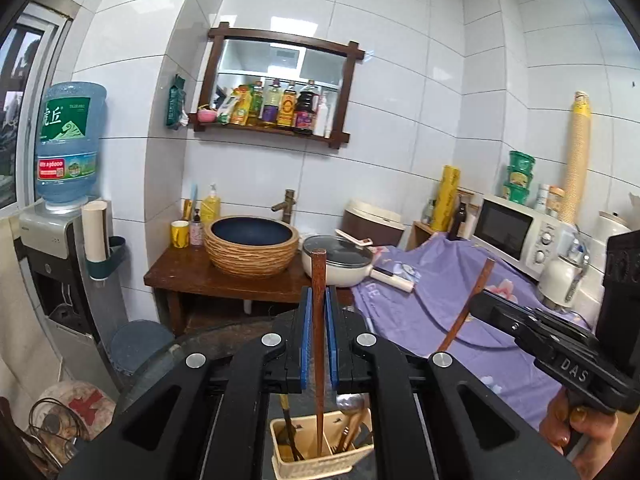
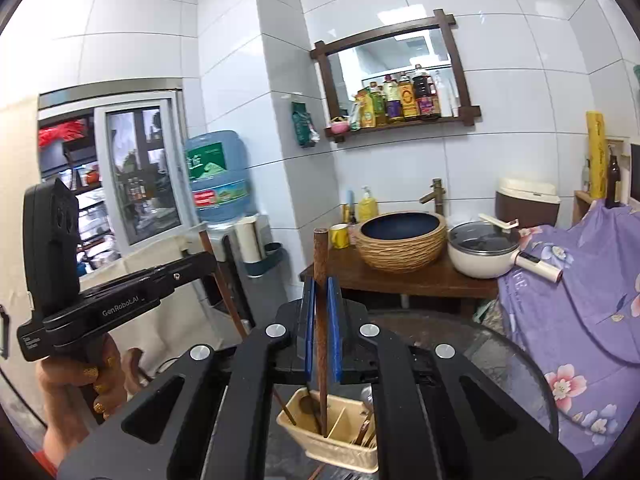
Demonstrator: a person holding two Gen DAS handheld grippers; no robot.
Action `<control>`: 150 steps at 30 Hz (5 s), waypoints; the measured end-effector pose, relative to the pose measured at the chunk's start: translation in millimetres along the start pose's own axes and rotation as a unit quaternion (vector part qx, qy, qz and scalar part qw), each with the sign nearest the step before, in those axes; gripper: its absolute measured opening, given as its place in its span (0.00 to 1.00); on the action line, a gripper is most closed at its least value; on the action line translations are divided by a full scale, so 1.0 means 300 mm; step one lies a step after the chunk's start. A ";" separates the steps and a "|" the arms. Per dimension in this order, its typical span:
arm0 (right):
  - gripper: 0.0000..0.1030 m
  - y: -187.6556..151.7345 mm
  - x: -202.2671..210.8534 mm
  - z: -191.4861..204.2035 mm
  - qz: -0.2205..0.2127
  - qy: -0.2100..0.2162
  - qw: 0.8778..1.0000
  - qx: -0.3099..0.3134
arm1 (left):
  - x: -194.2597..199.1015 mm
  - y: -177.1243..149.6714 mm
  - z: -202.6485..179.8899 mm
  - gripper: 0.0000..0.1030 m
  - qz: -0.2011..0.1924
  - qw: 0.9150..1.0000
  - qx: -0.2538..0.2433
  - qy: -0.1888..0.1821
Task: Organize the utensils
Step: 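Lower the chopsticks into the caddy and open both grippers, then return both grippers to the table and grasp another wooden chopstick each, then lift the wooden chopsticks with both grippers and carry them over the caddy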
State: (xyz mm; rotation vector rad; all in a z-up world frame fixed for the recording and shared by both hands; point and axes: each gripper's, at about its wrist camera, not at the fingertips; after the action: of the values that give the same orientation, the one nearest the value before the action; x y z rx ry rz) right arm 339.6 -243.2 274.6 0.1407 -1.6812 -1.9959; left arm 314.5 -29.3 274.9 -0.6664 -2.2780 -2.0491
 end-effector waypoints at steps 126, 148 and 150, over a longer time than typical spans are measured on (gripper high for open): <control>0.09 -1.053 -0.395 -0.120 0.355 -0.150 0.923 -0.009 | -0.398 -1.050 -0.015 0.13 0.336 0.939 -0.064 0.038; 0.06 -1.066 -0.307 -0.096 0.319 -0.121 0.940 -0.014 | -0.319 -1.045 0.048 0.07 0.308 0.950 -0.031 0.028; 0.06 -1.045 -0.281 -0.097 0.301 -0.115 0.947 -0.017 | -0.291 -1.020 0.054 0.07 0.295 0.955 -0.023 0.022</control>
State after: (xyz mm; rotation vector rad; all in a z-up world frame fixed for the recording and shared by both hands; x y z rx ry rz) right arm 323.3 -202.3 -48.3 -0.5742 -1.5711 -1.6097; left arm 302.8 -57.5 -42.3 -1.1216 -1.7148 -1.7962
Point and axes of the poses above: each gripper's, at about its wrist camera, not at the fingertips, and x roughly against the way its jaws point, z to its left, y to its top, and after that the axes turned 1 degree about -x, right-handed
